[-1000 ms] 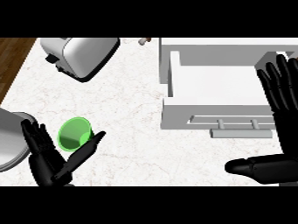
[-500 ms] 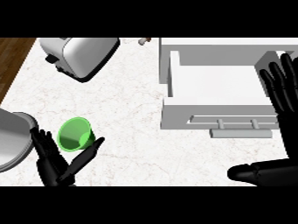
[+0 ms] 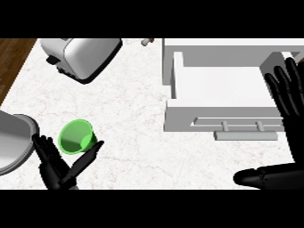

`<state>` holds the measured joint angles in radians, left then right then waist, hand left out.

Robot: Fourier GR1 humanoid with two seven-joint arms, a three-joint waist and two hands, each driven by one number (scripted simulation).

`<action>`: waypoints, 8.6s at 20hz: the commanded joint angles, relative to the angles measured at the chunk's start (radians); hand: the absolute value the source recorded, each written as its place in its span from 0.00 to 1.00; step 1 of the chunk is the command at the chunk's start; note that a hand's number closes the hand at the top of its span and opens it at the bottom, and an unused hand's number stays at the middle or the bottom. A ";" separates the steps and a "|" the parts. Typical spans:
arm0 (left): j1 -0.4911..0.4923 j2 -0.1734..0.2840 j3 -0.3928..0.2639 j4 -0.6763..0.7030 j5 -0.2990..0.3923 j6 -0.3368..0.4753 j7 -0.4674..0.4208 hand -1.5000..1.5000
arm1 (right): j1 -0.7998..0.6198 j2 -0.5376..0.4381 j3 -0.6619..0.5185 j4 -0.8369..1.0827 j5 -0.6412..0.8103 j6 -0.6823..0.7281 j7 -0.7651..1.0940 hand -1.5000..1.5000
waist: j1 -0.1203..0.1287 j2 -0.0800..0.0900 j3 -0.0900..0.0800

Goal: Pick up the cup, place it into the drawer and close the drawer

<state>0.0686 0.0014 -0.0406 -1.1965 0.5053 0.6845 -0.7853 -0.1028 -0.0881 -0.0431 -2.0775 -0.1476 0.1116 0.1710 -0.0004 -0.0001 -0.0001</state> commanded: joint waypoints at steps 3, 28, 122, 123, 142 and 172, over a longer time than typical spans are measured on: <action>-0.012 0.004 0.048 0.105 0.020 -0.054 -0.067 0.00 | 0.009 0.011 0.005 0.000 0.002 0.005 -0.020 0.00 | 0.001 0.000 0.000; -0.190 0.000 0.138 0.411 0.140 -0.330 -0.242 0.00 | 0.059 -0.009 -0.012 -0.026 -0.036 0.060 -0.007 0.00 | -0.002 0.000 0.000; -1.333 -0.001 -0.231 0.708 -0.047 -0.334 0.430 1.00 | 0.004 -0.010 -0.048 0.062 -0.026 0.066 -0.052 0.00 | -0.046 0.011 0.001; -1.335 -0.001 -0.298 0.711 -0.013 -0.298 0.435 1.00 | -0.015 -0.049 -0.085 0.094 -0.063 0.104 -0.061 0.00 | -0.071 0.016 0.002; -1.368 -0.001 -0.568 0.783 0.108 -0.176 0.459 0.00 | -0.059 -0.004 -0.033 0.073 -0.081 0.085 -0.035 0.00 | -0.122 0.026 0.002; -0.907 0.278 -0.380 0.119 0.281 -0.234 0.449 0.00 | 0.105 -0.189 -0.014 -0.022 0.062 0.296 -0.041 1.00 | 0.031 -0.010 0.000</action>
<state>-0.9725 0.2274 -0.4125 -0.9369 0.7984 0.4231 -0.3566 -0.0166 -0.2667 -0.0871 -2.1095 -0.1637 0.3899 0.1467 0.0267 -0.0112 -0.0004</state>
